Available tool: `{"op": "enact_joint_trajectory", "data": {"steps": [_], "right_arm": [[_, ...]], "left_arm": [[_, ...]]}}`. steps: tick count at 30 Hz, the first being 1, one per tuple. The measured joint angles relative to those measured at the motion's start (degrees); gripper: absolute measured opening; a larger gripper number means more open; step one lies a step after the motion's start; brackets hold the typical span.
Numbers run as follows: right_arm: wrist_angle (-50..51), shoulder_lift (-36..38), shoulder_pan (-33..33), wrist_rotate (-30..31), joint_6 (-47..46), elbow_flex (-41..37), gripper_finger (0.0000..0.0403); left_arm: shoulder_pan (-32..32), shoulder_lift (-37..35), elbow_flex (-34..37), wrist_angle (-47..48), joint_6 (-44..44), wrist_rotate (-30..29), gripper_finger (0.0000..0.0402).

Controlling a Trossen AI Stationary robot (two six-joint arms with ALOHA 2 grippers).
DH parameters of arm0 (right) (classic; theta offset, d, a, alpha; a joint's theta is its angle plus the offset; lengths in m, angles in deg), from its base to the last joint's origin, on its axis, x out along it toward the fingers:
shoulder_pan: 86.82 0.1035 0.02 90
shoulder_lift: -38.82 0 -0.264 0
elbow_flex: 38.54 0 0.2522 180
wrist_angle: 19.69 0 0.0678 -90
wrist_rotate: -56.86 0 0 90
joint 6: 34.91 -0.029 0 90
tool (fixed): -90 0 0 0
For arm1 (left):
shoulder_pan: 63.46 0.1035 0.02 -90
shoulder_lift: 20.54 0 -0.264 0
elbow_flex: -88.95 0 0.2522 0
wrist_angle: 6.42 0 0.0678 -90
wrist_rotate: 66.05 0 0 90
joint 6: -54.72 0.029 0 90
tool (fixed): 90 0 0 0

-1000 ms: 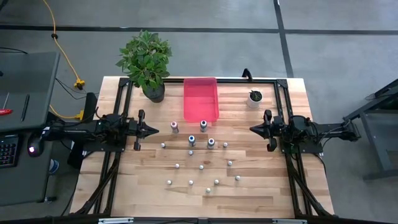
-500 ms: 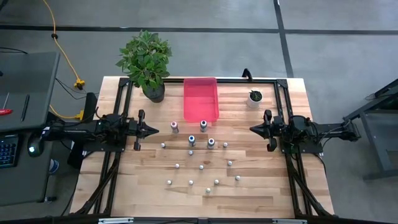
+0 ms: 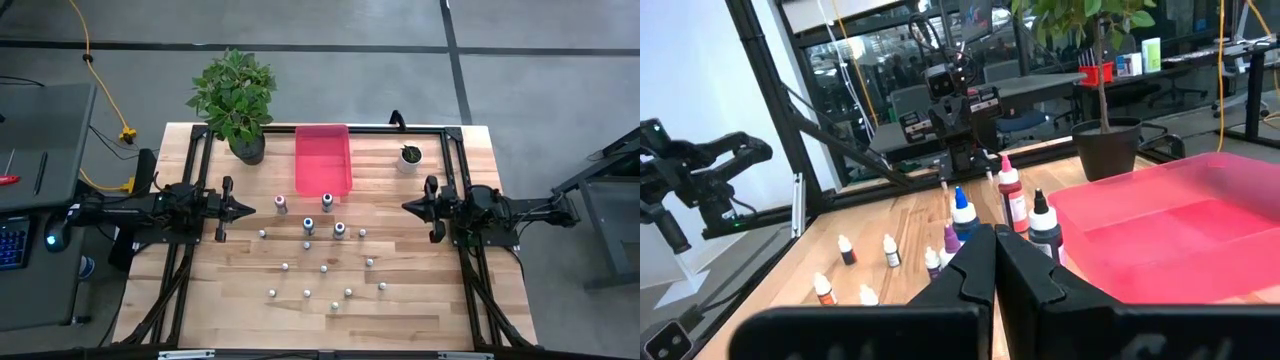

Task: Pick & Place food coloring
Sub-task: Put the purple food coloring bottle into the pink bin

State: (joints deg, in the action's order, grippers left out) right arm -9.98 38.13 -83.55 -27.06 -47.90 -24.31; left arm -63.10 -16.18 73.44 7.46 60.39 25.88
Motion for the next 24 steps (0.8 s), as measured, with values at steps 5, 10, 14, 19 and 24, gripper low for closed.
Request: {"op": "enact_joint_trajectory", "data": {"steps": [5,10,14,19,24], "right_arm": [[-1.5,0.0,0.0,-0.1,0.0,0.0,0.0],[-1.6,0.0,0.0,-0.2,0.0,0.0,0.0],[-1.7,0.0,0.0,-0.5,0.0,0.0,0.0],[-1.6,0.0,0.0,0.4,0.0,0.0,0.0],[-1.2,0.0,0.0,-0.4,0.0,0.0,0.0]], "left_arm": [[0.0,0.0,0.0,0.0,0.0,0.0,0.0],[0.0,0.0,0.0,0.0,0.0,0.0,0.0],[0.0,0.0,0.0,0.0,0.0,0.0,0.0],[0.0,0.0,0.0,0.0,0.0,0.0,0.0],[0.0,0.0,0.0,0.0,0.0,0.0,0.0]]}}
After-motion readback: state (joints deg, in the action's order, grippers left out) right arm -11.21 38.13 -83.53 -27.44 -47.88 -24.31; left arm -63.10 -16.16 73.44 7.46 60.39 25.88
